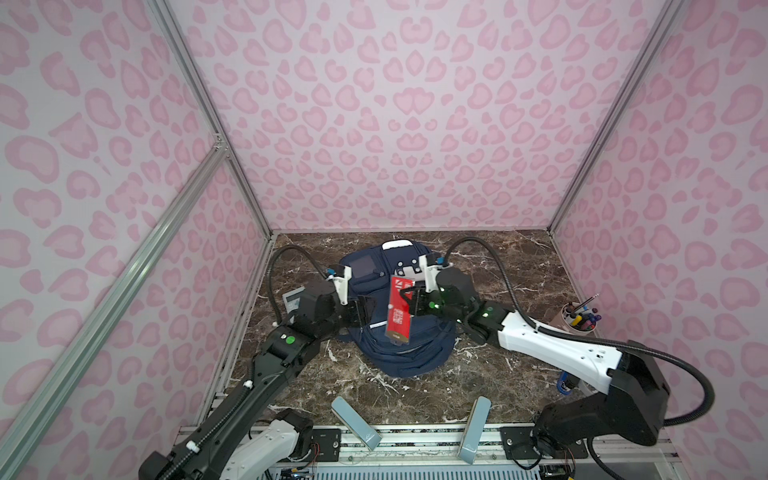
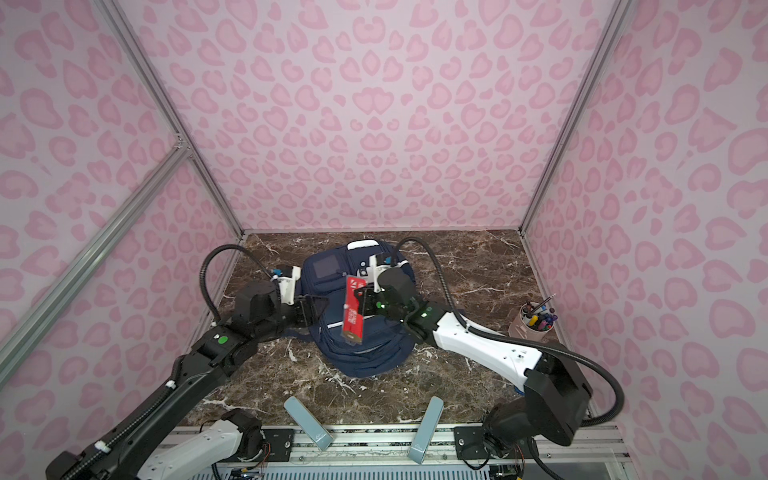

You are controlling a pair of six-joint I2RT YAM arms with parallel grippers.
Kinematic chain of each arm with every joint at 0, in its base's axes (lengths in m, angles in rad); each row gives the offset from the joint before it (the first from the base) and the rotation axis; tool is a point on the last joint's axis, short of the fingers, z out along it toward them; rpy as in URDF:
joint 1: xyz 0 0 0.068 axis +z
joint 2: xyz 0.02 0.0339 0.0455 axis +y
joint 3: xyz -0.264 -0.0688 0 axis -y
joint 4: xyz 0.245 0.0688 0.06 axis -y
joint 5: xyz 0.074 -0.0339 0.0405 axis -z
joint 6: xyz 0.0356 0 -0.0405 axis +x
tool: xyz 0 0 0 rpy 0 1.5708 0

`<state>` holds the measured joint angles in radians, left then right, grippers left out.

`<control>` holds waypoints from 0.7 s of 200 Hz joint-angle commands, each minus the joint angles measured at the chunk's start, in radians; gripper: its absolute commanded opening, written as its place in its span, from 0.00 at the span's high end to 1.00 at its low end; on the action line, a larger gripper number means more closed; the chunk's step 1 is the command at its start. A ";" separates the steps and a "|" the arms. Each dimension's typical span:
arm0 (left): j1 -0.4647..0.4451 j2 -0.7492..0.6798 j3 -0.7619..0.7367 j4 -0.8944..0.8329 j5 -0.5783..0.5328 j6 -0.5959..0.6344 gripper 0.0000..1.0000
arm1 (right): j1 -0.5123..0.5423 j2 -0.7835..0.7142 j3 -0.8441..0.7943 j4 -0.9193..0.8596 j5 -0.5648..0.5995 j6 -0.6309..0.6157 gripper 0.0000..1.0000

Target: Pack the student bag

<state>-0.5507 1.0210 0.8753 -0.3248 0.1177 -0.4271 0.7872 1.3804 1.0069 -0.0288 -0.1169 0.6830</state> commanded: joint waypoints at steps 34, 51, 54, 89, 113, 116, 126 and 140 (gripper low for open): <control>-0.337 0.370 0.249 -0.136 -0.319 0.337 0.34 | -0.299 -0.317 -0.225 -0.234 0.004 -0.042 1.00; -0.374 0.497 0.324 -0.186 -0.377 0.335 0.30 | -0.422 -0.383 -0.259 -0.291 -0.054 -0.055 1.00; -0.379 0.515 0.331 -0.191 -0.386 0.335 0.30 | -0.439 -0.395 -0.262 -0.300 -0.063 -0.058 1.00; -0.415 0.637 0.354 -0.158 -0.413 0.357 0.22 | -0.590 -0.505 -0.292 -0.369 -0.121 -0.093 1.00; -0.439 0.733 0.377 -0.138 -0.461 0.354 0.18 | -0.629 -0.516 -0.304 -0.384 -0.155 -0.103 1.00; -0.440 0.743 0.379 -0.136 -0.463 0.351 0.17 | -0.629 -0.517 -0.307 -0.382 -0.158 -0.102 1.00; -0.440 0.777 0.398 -0.140 -0.501 0.327 0.18 | -0.630 -0.515 -0.318 -0.371 -0.170 -0.097 1.00; -0.440 0.804 0.426 -0.163 -0.565 0.309 0.33 | -0.628 -0.518 -0.345 -0.341 -0.201 -0.078 1.00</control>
<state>-0.9916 1.7859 1.2594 -0.4759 -0.3275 -0.0875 0.1608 0.8658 0.6952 -0.3939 -0.2520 0.5991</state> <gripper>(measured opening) 0.800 0.082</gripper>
